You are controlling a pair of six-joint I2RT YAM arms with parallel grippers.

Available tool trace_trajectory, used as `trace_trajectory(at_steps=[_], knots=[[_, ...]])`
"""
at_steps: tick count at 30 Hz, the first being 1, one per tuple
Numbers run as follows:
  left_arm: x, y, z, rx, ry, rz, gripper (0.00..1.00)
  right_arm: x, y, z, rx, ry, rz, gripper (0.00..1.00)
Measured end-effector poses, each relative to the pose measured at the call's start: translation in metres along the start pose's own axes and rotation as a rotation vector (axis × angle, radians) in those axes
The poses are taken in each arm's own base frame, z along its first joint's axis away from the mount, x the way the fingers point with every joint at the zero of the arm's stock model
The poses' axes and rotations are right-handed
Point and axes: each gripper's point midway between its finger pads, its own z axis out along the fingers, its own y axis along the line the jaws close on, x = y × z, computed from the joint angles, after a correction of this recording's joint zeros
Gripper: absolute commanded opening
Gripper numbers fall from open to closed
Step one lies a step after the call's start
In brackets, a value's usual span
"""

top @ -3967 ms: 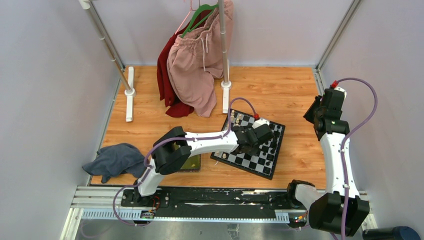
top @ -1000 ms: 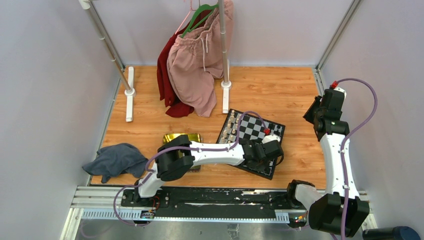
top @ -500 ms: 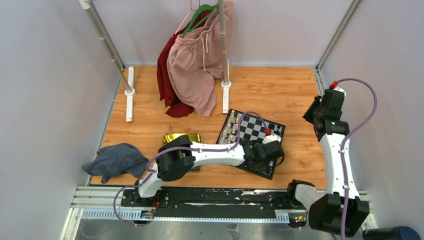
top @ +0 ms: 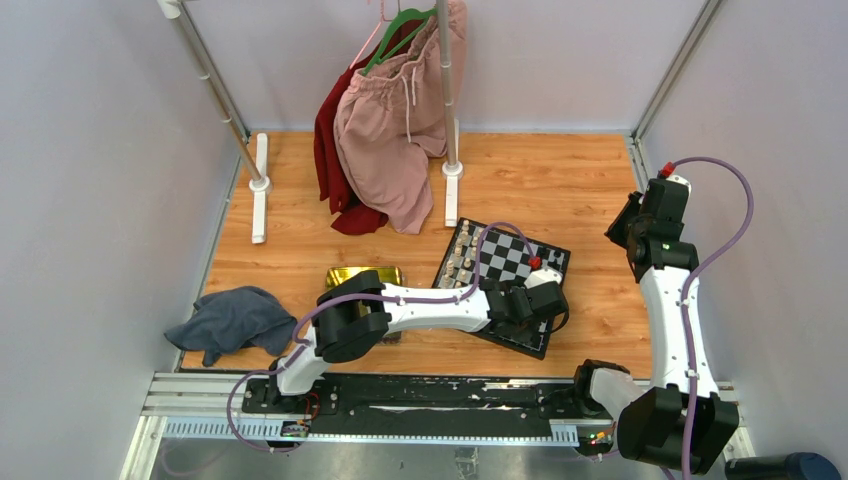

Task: Set up the chess pieces on the board
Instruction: Place the chess piece on the chessboard.

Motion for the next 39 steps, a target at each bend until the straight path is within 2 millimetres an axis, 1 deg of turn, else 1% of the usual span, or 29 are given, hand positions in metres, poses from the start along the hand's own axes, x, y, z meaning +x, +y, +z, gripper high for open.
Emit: trace_trajectory(at_steps=[2, 4, 16, 21, 23, 27, 29, 31, 39], knots=[[0.000, 0.000, 0.000, -0.001, 0.000, 0.001, 0.23, 0.000, 0.000, 0.000, 0.000, 0.000, 0.000, 0.25], [0.001, 0.000, 0.001, -0.002, 0.002, 0.002, 0.28, 0.000, 0.000, 0.000, 0.000, 0.000, 0.000, 0.25], [0.005, -0.001, 0.002, -0.004, 0.007, 0.012, 0.29, 0.000, 0.000, 0.000, 0.000, 0.000, 0.000, 0.25], [0.005, -0.001, 0.002, -0.004, 0.007, 0.012, 0.30, 0.000, 0.000, 0.000, 0.000, 0.001, 0.000, 0.27], [0.005, -0.001, 0.002, -0.005, 0.008, 0.012, 0.34, 0.000, 0.000, 0.000, 0.000, 0.001, -0.001, 0.28], [0.007, -0.001, 0.001, -0.011, 0.011, 0.018, 0.35, 0.001, 0.001, 0.000, -0.005, 0.004, -0.001, 0.29], [0.008, -0.002, -0.002, -0.011, 0.011, 0.021, 0.35, 0.003, 0.003, -0.001, -0.019, 0.014, -0.002, 0.30], [0.006, -0.003, -0.007, -0.007, 0.006, 0.019, 0.40, 0.005, 0.005, -0.001, -0.029, 0.025, -0.003, 0.30], [-0.004, -0.010, -0.028, 0.019, -0.032, 0.015, 0.40, 0.010, 0.011, -0.004, -0.061, 0.054, -0.019, 0.31]])
